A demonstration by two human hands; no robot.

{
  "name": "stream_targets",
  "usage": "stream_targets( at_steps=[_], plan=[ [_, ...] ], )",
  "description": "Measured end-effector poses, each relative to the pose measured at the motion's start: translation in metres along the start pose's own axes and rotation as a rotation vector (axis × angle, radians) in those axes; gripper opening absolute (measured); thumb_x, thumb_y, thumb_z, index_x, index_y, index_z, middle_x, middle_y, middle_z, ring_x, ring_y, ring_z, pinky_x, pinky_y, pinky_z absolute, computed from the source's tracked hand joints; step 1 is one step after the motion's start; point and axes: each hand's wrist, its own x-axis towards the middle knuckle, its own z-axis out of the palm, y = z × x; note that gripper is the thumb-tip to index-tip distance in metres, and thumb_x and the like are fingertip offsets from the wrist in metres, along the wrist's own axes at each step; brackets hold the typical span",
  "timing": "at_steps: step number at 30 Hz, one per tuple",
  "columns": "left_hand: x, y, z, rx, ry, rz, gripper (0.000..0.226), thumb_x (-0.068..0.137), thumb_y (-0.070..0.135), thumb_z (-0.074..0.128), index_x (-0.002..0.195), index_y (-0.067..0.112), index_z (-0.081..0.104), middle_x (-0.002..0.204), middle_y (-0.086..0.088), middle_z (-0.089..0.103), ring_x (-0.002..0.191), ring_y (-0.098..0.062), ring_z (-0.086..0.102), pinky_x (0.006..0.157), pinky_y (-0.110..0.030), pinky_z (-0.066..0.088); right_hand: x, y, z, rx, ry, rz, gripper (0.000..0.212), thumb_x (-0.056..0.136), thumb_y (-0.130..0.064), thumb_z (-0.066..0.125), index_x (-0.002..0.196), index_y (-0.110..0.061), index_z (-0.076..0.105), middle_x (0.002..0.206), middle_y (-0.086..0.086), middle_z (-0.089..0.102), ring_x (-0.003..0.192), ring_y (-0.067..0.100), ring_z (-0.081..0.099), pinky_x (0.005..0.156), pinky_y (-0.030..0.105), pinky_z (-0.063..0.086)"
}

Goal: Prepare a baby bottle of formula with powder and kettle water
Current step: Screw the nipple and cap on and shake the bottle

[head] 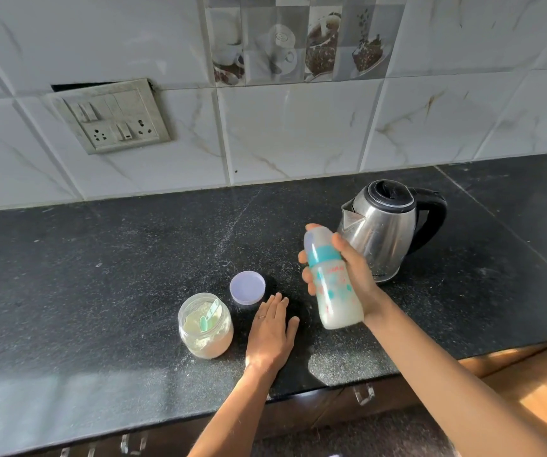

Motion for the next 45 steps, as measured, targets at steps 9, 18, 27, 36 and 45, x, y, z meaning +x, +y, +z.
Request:
stream_targets(
  at_steps=[9,18,27,36,45],
  plan=[
    [0.000,0.000,0.001,0.001,-0.001,-0.010,0.069,0.091,0.052,0.013,0.142,0.014,0.039,0.152,-0.002,0.033,0.143,-0.014,0.020,0.115,-0.021,0.000,-0.001,-0.008,0.007,-0.025,0.034,-0.033,0.037,0.091,-0.040,0.042,0.108,-0.019,0.068,0.088,0.010,0.063,0.063,0.022,0.061,0.055,0.030,0.054],
    [-0.001,0.002,-0.003,-0.003,0.005,-0.006,0.068,0.092,0.051,0.015,0.142,0.014,0.040,0.152,-0.003,0.034,0.143,-0.014,0.021,0.114,-0.019,-0.002,-0.001,0.004,-0.005,0.059,0.081,-0.014,0.040,0.089,-0.045,0.049,0.109,-0.016,0.066,0.085,0.010,0.064,0.061,0.021,0.063,0.052,0.028,0.054],
    [-0.001,0.002,-0.003,-0.009,0.007,-0.009,0.069,0.091,0.052,0.014,0.142,0.014,0.040,0.152,-0.003,0.033,0.143,-0.014,0.021,0.113,-0.019,-0.002,-0.006,0.001,-0.009,-0.006,-0.085,-0.054,0.053,0.077,-0.042,0.071,0.122,-0.019,0.056,0.093,0.012,0.062,0.066,0.023,0.062,0.056,0.031,0.055],
    [-0.001,0.002,-0.001,-0.018,0.010,-0.019,0.069,0.090,0.053,0.014,0.142,0.015,0.041,0.152,-0.001,0.034,0.143,-0.012,0.020,0.114,-0.019,-0.001,-0.004,-0.008,-0.006,0.148,-0.115,-0.081,0.046,0.080,-0.039,0.066,0.120,-0.018,0.056,0.095,0.010,0.063,0.069,0.021,0.062,0.060,0.031,0.056],
    [0.000,0.002,-0.001,-0.008,0.010,-0.025,0.069,0.091,0.055,0.013,0.143,0.017,0.038,0.154,0.001,0.030,0.144,-0.010,0.017,0.113,-0.018,-0.004,0.000,-0.011,-0.011,0.095,-0.079,-0.042,0.058,0.070,-0.037,0.078,0.121,-0.018,0.058,0.095,0.013,0.065,0.068,0.024,0.065,0.059,0.033,0.057]
  ],
)
